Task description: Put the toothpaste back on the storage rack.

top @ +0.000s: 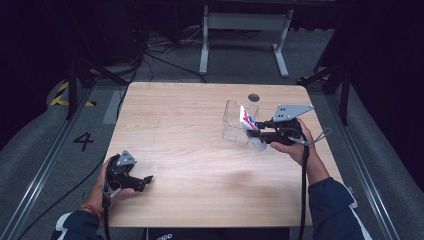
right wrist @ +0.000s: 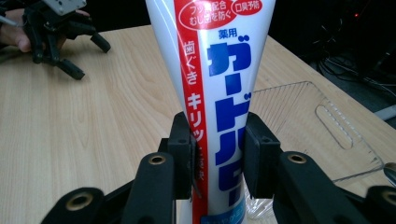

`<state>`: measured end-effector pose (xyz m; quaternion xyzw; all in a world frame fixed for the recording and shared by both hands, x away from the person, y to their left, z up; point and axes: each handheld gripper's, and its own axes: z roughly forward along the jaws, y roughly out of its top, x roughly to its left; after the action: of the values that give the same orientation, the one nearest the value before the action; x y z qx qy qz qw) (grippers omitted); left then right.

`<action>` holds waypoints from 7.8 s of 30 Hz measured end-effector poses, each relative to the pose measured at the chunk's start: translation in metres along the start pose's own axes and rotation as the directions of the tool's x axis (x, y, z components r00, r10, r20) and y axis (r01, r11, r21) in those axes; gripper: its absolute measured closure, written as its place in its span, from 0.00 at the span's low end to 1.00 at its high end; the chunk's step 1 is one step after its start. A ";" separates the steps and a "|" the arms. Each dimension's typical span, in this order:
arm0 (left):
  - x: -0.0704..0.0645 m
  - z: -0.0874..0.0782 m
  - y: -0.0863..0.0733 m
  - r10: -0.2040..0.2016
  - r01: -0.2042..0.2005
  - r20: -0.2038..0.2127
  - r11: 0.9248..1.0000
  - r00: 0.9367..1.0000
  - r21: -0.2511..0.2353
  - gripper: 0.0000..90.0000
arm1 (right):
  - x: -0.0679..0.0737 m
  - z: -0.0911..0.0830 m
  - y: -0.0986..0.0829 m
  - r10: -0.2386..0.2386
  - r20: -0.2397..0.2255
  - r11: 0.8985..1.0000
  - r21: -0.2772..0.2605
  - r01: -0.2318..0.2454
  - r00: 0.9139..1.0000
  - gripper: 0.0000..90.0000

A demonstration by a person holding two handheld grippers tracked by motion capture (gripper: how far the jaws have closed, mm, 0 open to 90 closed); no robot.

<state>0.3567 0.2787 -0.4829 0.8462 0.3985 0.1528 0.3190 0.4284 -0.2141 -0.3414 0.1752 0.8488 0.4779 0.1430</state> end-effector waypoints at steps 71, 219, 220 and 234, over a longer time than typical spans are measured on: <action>0.000 0.000 0.000 0.005 -0.005 -0.003 1.000 1.000 -0.002 0.01 | -0.076 0.048 0.002 0.206 0.188 0.976 -0.104 -0.189 0.960 0.78; 0.000 0.000 0.000 0.005 -0.005 -0.004 1.000 1.000 -0.002 0.01 | 0.021 -0.052 -0.170 0.157 0.314 0.945 0.229 -0.235 0.936 0.26; 0.000 0.000 0.000 0.006 -0.006 -0.004 1.000 1.000 -0.002 0.01 | 0.021 -0.053 -0.173 0.167 0.317 0.944 0.222 -0.244 0.934 0.26; 0.000 0.000 0.000 0.006 -0.006 -0.004 1.000 1.000 -0.002 0.01 | 0.026 -0.071 -0.207 0.308 0.378 0.912 0.145 -0.384 0.873 0.20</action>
<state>0.3570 0.2789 -0.4829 0.8468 0.3965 0.1558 0.3186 0.3427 -0.3567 -0.4863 0.4208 0.8114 0.3624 0.1824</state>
